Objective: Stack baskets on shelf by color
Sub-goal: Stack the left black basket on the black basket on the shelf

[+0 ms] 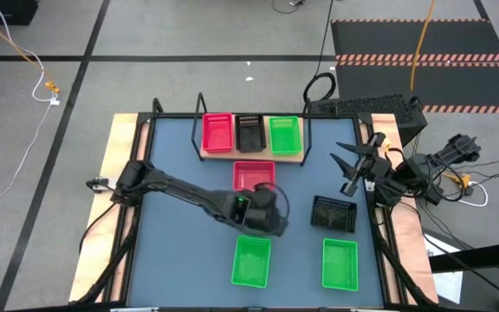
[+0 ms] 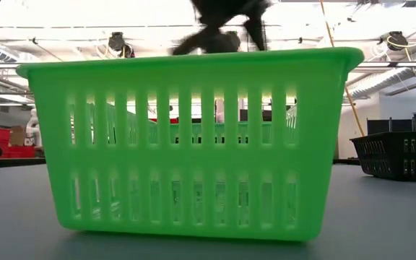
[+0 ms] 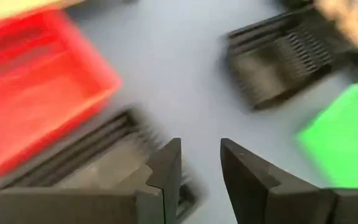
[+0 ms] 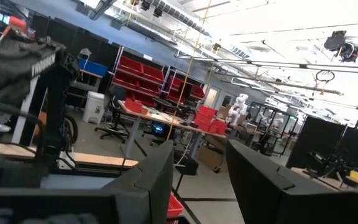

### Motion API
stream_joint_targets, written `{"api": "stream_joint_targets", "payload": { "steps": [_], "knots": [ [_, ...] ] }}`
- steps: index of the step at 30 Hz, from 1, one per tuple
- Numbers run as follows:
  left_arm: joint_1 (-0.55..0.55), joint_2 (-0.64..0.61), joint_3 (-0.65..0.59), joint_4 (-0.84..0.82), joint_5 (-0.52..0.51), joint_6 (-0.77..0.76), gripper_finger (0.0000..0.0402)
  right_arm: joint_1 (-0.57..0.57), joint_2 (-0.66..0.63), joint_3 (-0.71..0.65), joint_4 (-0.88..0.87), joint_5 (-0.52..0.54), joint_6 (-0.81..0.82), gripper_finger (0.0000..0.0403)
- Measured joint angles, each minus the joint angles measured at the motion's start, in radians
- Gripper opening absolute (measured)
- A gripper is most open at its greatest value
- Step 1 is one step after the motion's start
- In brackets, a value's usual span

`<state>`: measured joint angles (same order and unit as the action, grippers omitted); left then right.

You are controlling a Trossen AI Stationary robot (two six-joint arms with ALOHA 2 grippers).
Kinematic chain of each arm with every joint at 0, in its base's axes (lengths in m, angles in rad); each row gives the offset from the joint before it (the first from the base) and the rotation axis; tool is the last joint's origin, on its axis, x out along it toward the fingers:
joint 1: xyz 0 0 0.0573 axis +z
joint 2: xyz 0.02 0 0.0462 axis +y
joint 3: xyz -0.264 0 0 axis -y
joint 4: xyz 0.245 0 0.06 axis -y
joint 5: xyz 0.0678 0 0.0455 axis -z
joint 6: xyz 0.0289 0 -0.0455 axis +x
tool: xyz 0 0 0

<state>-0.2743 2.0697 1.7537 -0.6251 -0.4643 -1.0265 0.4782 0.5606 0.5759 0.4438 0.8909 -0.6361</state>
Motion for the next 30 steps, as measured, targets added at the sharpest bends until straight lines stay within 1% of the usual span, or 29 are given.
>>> {"api": "stream_joint_targets", "payload": {
  "steps": [1, 2, 4, 8, 11, 15, 25, 27, 30],
  "knots": [
    [0.009, 0.018, 0.001, 0.058, 0.037, 0.009, 0.0113, 0.000, -0.001, 0.000, 0.000, 0.000, 0.004, 0.0141],
    [0.019, 0.037, 0.001, 0.079, 0.067, 0.001, 0.0113, 0.000, 0.000, 0.000, 0.000, 0.000, 0.006, 0.0141],
    [0.034, 0.071, -0.004, 0.066, 0.104, -0.030, 0.0113, 0.000, -0.001, 0.000, 0.000, 0.003, 0.007, 0.0141],
    [0.054, 0.114, -0.004, 0.015, 0.105, -0.054, 0.0113, 0.000, -0.001, 0.000, 0.000, 0.006, 0.006, 0.0141],
    [0.060, 0.138, -0.003, 0.014, 0.107, -0.061, 0.0113, 0.000, -0.002, 0.000, 0.000, 0.011, 0.005, 0.0141],
    [0.057, 0.137, -0.003, 0.036, 0.110, -0.069, 0.0113, 0.000, -0.002, 0.000, 0.000, 0.025, -0.003, 0.0141],
    [0.058, 0.148, -0.002, 0.011, 0.099, -0.108, 0.0113, 0.000, -0.003, 0.000, -0.004, 0.025, -0.004, 0.0141],
    [0.058, 0.154, -0.002, -0.037, 0.106, -0.137, 0.0113, 0.000, -0.003, 0.000, -0.004, 0.025, -0.006, 0.0141],
    [0.059, 0.174, -0.002, -0.061, 0.150, -0.188, 0.0113, 0.000, -0.003, 0.000, -0.004, 0.026, -0.007, 0.0141]
  ]
}}
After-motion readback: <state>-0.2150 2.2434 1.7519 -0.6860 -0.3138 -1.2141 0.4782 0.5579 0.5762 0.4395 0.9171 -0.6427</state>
